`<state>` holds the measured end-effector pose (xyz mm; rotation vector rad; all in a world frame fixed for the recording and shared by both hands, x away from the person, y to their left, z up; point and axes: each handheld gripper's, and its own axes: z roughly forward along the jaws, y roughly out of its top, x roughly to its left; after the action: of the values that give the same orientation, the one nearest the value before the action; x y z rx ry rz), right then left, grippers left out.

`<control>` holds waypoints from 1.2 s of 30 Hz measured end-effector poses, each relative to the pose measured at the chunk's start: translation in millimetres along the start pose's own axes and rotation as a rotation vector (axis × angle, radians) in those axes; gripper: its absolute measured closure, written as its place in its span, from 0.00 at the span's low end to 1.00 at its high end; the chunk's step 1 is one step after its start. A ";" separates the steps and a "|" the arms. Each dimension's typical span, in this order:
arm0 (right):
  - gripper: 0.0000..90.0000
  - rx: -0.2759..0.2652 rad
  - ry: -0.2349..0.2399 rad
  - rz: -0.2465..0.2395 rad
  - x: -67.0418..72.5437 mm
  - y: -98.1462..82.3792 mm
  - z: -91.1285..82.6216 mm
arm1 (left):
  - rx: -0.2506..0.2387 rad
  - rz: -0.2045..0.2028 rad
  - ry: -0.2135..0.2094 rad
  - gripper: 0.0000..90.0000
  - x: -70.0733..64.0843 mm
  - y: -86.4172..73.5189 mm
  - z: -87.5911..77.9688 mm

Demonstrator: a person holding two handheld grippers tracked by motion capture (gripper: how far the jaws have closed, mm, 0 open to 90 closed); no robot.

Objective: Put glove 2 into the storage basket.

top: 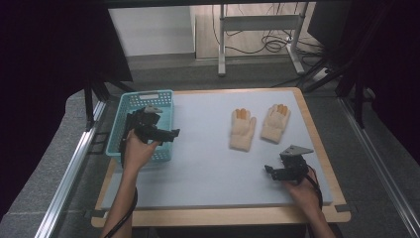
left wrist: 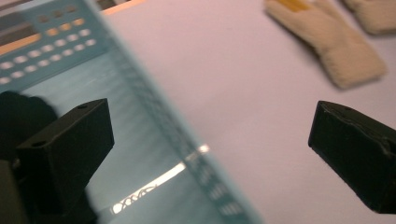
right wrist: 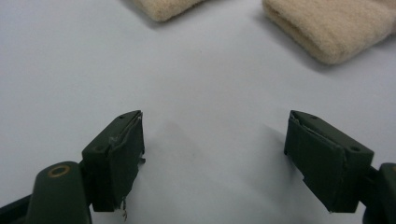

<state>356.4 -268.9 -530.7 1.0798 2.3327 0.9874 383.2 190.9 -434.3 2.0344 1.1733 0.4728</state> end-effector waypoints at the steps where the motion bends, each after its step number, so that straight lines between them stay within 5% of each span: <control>1: 0.22 0.000 0.000 0.000 0.0 0.0 0.0 | -0.002 0.015 -0.014 0.01 -7.1 -0.8 1.4; 6: 0.22 0.000 0.000 0.000 0.1 0.0 0.0 | -0.009 0.093 -0.061 0.01 -39.5 -5.6 10.1; 11: 0.22 0.000 -0.001 0.000 0.0 0.0 0.0 | -0.024 0.125 -0.104 0.00 -63.0 -13.9 18.5; 15: 0.22 0.000 -0.001 0.000 0.1 0.0 0.0 | -0.047 0.156 -0.168 0.01 -87.3 -32.8 31.6; 19: 0.22 0.000 -0.001 -0.001 0.1 0.0 0.0 | -0.039 0.179 -0.182 0.01 -101.2 -52.0 43.3; 24: 0.21 0.000 -0.003 -0.001 0.2 0.0 0.0 | -0.005 0.182 -0.167 0.00 -106.8 -69.7 53.7; 28: 0.21 0.001 -0.004 0.003 -0.1 0.1 0.2 | 0.058 0.186 -0.110 0.00 -105.3 -86.1 61.7; 36: 0.21 0.004 0.000 0.008 -0.2 0.4 0.1 | 0.085 0.126 -0.129 0.01 -97.6 -97.6 66.3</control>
<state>356.8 -268.8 -530.5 1.0918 2.3332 0.9858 316.7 111.4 -547.1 2.1865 1.0079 0.3521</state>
